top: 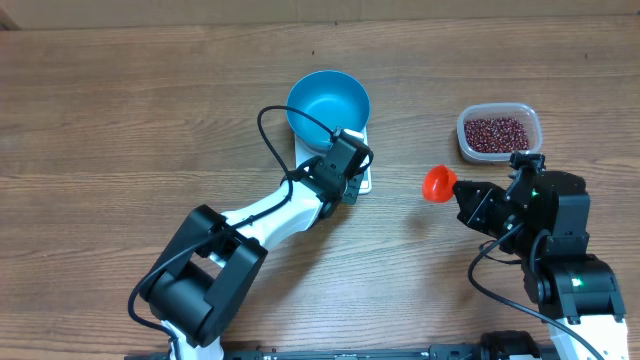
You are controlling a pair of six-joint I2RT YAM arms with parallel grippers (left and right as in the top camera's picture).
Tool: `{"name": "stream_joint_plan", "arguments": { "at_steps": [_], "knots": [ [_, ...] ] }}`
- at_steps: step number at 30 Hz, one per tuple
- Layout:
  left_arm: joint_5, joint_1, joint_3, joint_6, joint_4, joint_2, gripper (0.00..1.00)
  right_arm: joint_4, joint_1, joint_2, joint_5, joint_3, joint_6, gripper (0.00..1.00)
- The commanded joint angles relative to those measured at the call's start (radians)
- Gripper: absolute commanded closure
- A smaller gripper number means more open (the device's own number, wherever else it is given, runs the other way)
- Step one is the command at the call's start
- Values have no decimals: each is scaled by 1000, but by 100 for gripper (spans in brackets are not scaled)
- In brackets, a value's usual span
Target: Scoop item into bowl and weigh 150g on scale
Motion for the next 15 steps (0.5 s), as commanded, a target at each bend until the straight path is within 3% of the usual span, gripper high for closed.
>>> {"name": "stream_joint_plan", "arguments": {
  "at_steps": [1, 15],
  "knots": [
    [-14, -10, -6, 13, 1, 38, 96, 6, 4, -5, 6, 34, 3, 96],
    [-14, -9, -6, 21, -8, 47, 96, 5, 4, -5, 6, 34, 2, 96]
  ]
}}
